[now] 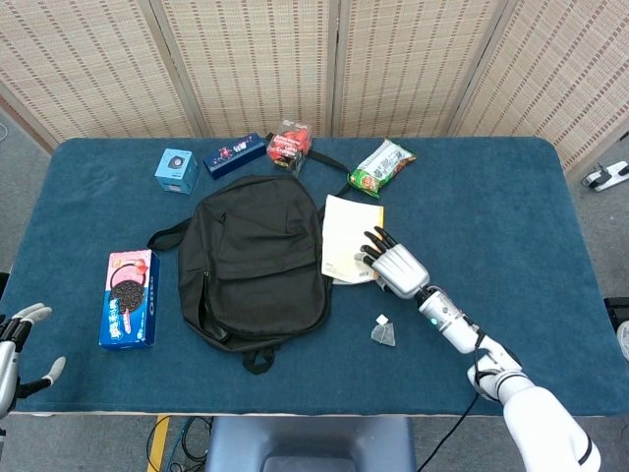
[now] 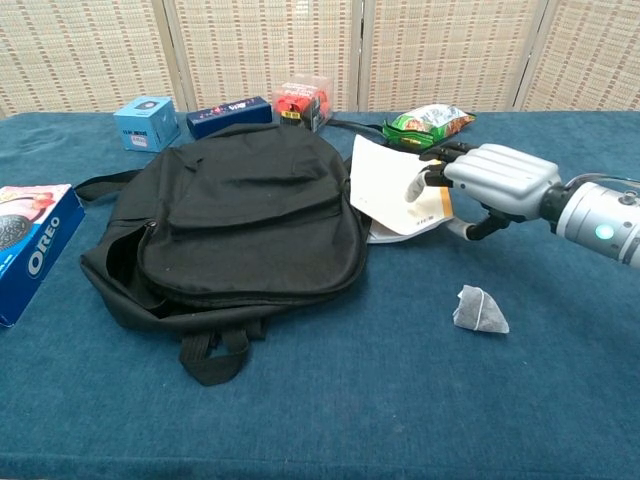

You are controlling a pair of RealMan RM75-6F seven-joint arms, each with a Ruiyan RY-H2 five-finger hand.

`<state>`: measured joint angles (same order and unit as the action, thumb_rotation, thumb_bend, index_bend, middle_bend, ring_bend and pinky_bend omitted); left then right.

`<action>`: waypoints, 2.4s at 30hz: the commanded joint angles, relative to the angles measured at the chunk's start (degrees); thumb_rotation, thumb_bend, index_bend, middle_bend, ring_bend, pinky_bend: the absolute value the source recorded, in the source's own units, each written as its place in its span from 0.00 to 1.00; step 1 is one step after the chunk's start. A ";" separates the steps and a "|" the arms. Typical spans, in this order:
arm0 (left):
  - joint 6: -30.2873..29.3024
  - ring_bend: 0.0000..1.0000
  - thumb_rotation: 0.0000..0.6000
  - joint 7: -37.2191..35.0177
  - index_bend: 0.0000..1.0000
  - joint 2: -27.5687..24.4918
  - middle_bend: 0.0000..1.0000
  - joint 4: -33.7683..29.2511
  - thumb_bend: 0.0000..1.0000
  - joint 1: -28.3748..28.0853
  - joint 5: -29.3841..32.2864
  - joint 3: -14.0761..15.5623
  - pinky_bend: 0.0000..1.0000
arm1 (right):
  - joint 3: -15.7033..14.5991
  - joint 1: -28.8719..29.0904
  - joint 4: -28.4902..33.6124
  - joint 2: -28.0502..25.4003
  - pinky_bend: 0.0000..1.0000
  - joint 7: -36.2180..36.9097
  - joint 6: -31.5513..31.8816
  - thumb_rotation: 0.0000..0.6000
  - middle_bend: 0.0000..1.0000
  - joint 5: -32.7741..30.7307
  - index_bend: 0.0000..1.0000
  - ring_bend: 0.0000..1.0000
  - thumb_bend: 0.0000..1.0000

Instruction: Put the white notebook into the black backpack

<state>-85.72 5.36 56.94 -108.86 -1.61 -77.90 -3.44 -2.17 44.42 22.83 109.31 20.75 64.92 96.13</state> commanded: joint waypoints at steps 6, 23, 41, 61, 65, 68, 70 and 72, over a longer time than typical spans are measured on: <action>0.20 0.19 1.00 -0.03 0.23 -0.27 0.17 -0.41 0.29 -0.21 -0.06 -0.12 0.07 | 1.47 1.47 -0.29 0.98 0.00 0.25 -0.37 1.00 0.25 -1.38 0.26 0.06 0.47; 0.37 0.19 1.00 -0.29 0.23 -0.39 0.17 -0.63 0.29 -0.15 0.20 0.01 0.07 | 3.09 3.54 3.26 1.02 0.00 -2.00 -3.23 1.00 0.28 -3.48 0.42 0.06 0.19; 0.26 0.19 1.00 -1.27 0.23 -0.61 0.16 -0.10 0.29 -0.03 -0.01 -0.03 0.07 | 4.20 3.94 3.83 -0.21 0.00 -3.07 -1.93 1.00 0.35 -4.56 0.62 0.09 0.41; 11.42 0.19 1.00 -4.45 0.24 -3.71 0.16 0.68 0.29 -10.74 -3.76 -4.16 0.07 | 8.59 -3.20 25.98 -19.42 0.00 -14.40 17.16 1.00 0.43 -5.41 0.76 0.14 0.44; 15.15 0.19 1.00 -7.37 0.25 -3.88 0.16 1.53 0.29 -14.18 -5.39 -4.91 0.07 | 9.34 -5.41 33.64 -25.06 0.00 -18.33 20.98 1.00 0.44 -4.91 0.77 0.15 0.44; 17.87 0.19 1.00 -8.48 0.26 -3.63 0.16 2.24 0.29 -17.03 -7.28 -5.31 0.07 | 9.59 -7.04 38.94 -29.17 0.00 -21.33 22.93 1.00 0.44 -4.47 0.77 0.15 0.44; 19.24 0.19 1.00 -8.98 0.26 -3.07 0.16 2.80 0.29 -18.76 -8.59 -5.52 0.07 | 9.76 -8.03 41.97 -31.60 0.00 -22.97 23.91 1.00 0.44 -4.28 0.77 0.15 0.44; 21.30 0.19 1.00 -9.69 0.27 -2.18 0.16 3.59 0.29 -20.98 -9.64 -5.75 0.07 | 10.10 -9.15 45.29 -34.28 0.00 -24.51 25.15 1.00 0.44 -4.09 0.77 0.16 0.44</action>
<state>-66.25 -3.41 53.89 -106.19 -20.69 -86.50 -8.80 7.31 37.19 64.37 78.45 -1.15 87.93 91.63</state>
